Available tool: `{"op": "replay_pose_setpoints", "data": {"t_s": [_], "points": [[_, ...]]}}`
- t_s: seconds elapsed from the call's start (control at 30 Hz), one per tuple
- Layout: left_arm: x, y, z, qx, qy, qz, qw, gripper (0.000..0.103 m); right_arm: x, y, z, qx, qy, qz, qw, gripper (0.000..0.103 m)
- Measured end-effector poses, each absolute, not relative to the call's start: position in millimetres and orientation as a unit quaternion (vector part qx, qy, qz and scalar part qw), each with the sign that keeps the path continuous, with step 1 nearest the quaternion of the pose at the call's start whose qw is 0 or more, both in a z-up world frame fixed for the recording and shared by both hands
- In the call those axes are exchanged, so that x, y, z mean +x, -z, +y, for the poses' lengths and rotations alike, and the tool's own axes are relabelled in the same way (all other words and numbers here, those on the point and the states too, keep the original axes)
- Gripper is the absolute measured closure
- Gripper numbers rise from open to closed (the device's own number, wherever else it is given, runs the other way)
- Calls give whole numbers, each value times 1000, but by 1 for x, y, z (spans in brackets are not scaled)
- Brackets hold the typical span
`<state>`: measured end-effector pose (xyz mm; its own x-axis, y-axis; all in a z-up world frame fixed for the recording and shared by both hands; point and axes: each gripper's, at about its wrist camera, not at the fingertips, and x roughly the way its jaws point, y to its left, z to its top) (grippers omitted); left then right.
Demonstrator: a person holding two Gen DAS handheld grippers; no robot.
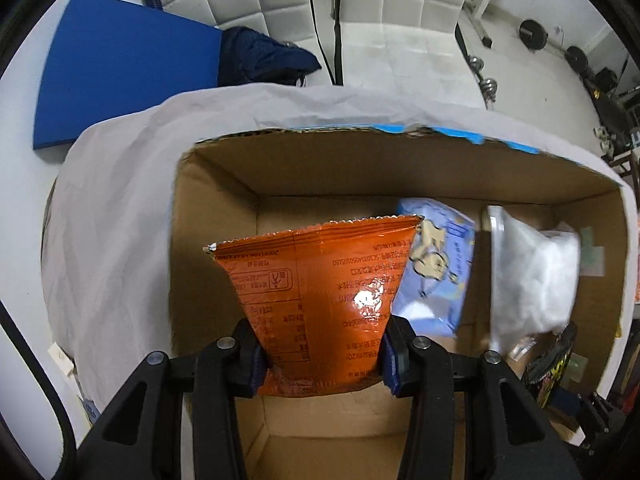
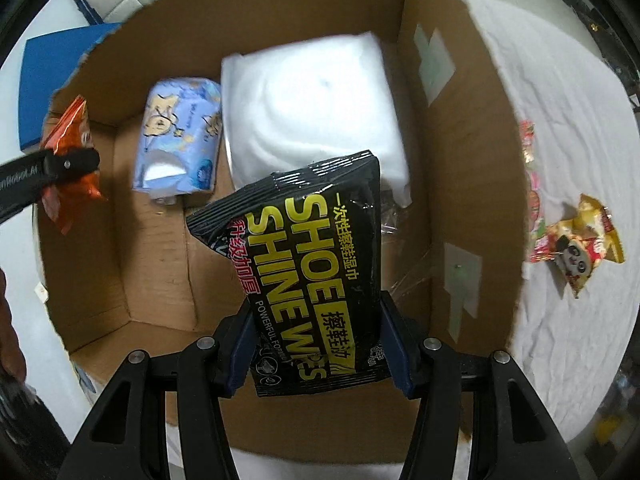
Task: Organize soft objects
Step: 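Carry both packs into the box and open both tools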
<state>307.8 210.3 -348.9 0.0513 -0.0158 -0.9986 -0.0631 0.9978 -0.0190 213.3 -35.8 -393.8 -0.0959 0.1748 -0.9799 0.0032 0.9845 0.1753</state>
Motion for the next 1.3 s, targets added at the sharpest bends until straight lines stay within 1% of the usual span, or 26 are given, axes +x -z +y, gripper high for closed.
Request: {"op": "replay_pose_setpoints", "data": {"t_s": [0.23, 0.4, 0.53, 0.6, 0.67, 0.83, 0.87, 0.9, 0.97, 1.03, 1.07, 1.1, 1.13, 1.17, 1.3], "points": [[324, 380, 213, -24, -12, 716, 698, 62, 226, 420, -26, 37, -51, 757, 651, 44], [330, 386, 214, -32, -6, 725, 688, 61, 235, 432, -20, 28, -43, 767, 640, 43], [332, 384, 218, -48, -6, 732, 680, 61, 239, 432, -12, 9, -45, 772, 635, 39], [331, 380, 218, -46, -8, 732, 680, 61, 242, 430, -9, 1, -44, 769, 638, 36], [331, 377, 219, -43, -8, 731, 680, 61, 238, 427, -6, 0, -47, 767, 640, 29], [329, 371, 224, -50, -8, 730, 682, 59, 240, 412, 1, 4, -55, 759, 649, 16], [329, 369, 225, -52, -7, 730, 682, 58, 240, 409, 2, 3, -54, 756, 652, 12], [329, 368, 226, -51, -8, 730, 682, 57, 240, 406, 3, 3, -54, 754, 655, 10], [334, 368, 229, -46, -15, 727, 684, 48, 243, 399, 3, 4, -57, 749, 660, 8], [334, 364, 231, -46, -21, 722, 690, 46, 243, 393, 2, 4, -57, 746, 663, 8], [333, 360, 233, -52, -22, 718, 693, 46, 241, 390, -1, 5, -56, 744, 666, 7], [332, 357, 235, -58, -22, 716, 696, 43, 242, 386, -3, 5, -54, 741, 669, 5], [331, 354, 237, -63, -23, 713, 698, 30, 238, 380, -7, 5, -53, 738, 673, 0], [329, 349, 239, -69, -24, 707, 703, 28, 236, 377, -8, 5, -50, 734, 678, 0], [310, 336, 241, -83, -22, 689, 720, 7, 239, 365, -17, 9, -43, 721, 692, 0]]}}
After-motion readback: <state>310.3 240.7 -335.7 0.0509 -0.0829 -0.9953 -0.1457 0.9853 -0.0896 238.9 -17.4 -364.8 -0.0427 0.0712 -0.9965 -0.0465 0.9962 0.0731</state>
